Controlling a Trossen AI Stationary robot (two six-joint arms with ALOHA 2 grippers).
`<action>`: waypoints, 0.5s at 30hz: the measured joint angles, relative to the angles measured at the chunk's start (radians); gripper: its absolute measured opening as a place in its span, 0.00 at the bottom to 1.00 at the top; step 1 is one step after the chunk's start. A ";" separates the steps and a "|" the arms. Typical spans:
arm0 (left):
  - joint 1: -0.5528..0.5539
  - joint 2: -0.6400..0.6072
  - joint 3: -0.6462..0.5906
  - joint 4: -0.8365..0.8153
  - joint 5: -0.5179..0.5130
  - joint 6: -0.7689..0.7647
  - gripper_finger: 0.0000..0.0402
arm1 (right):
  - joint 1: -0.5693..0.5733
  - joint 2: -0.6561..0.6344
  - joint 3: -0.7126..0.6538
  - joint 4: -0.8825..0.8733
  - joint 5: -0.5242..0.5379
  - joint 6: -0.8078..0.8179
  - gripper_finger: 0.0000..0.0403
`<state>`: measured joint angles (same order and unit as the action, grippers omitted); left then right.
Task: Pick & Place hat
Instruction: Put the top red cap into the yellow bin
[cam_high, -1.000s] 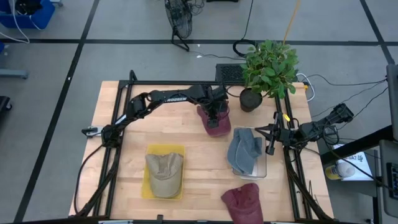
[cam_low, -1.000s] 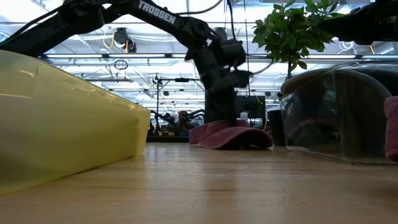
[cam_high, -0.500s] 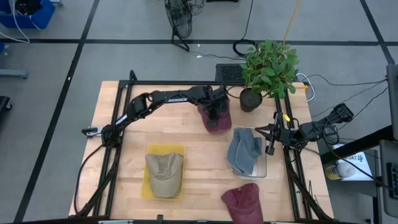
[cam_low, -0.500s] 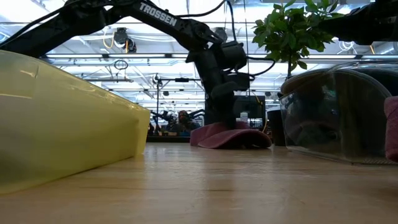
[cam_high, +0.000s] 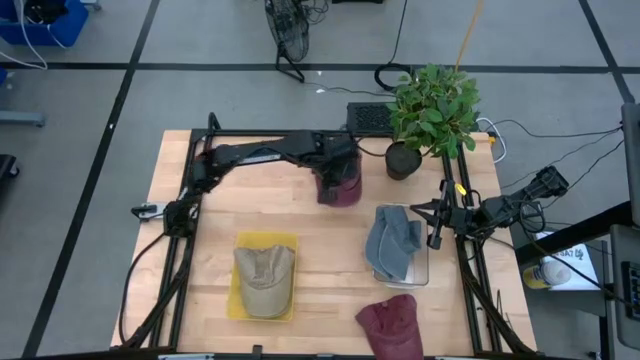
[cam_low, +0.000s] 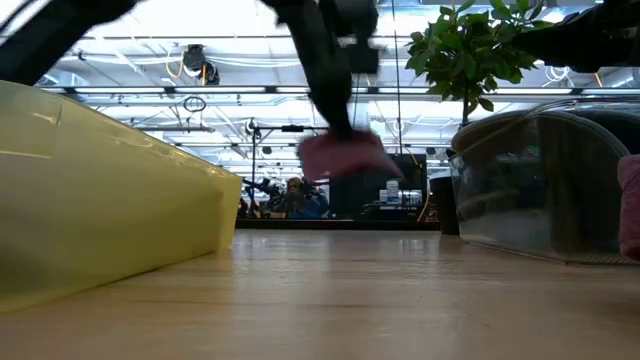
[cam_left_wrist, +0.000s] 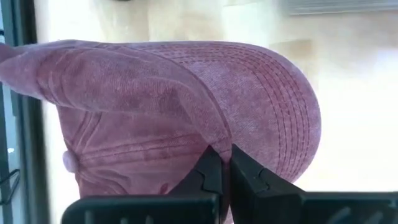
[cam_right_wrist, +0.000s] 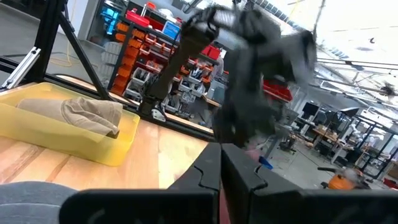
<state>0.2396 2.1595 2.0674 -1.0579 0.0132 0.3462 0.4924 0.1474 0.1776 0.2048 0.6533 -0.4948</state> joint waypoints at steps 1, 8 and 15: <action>-0.014 -0.029 0.000 -0.032 0.000 -0.001 0.02 | 0.000 0.000 0.000 0.000 0.000 0.000 0.00; -0.154 -0.277 0.001 -0.221 -0.037 -0.097 0.02 | 0.000 0.000 0.000 0.000 0.000 0.004 0.00; -0.381 -0.446 0.003 -0.364 -0.107 -0.285 0.02 | 0.000 0.000 0.000 0.000 0.000 0.011 0.00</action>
<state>-0.1413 1.7137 2.0701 -1.4220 -0.0942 0.0609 0.4926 0.1471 0.1776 0.2047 0.6537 -0.4843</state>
